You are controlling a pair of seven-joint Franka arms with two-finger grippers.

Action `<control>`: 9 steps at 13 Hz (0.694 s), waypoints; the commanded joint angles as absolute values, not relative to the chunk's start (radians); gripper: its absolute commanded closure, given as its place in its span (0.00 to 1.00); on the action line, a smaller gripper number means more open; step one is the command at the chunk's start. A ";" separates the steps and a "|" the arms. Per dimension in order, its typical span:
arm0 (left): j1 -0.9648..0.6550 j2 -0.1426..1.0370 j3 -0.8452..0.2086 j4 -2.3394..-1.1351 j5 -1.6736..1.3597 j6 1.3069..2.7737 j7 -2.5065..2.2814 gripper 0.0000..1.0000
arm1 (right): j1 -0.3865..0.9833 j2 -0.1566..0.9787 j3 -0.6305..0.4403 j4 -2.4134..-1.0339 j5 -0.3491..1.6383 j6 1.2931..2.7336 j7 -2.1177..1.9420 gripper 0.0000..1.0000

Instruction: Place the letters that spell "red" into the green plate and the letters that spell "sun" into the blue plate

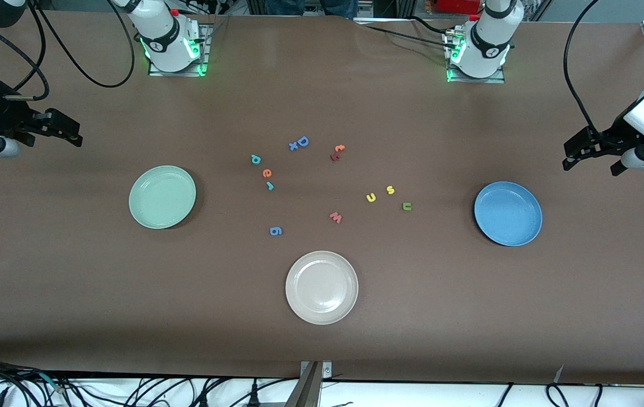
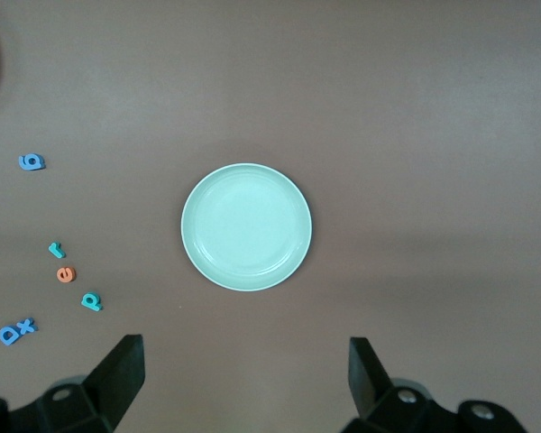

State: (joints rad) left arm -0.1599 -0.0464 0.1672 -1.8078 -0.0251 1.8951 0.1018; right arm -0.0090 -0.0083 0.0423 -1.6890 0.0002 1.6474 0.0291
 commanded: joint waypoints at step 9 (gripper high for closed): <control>-0.155 -0.014 0.169 -1.752 0.003 1.868 0.097 0.00 | -0.009 -0.011 0.038 -1.684 -0.005 1.646 0.018 0.00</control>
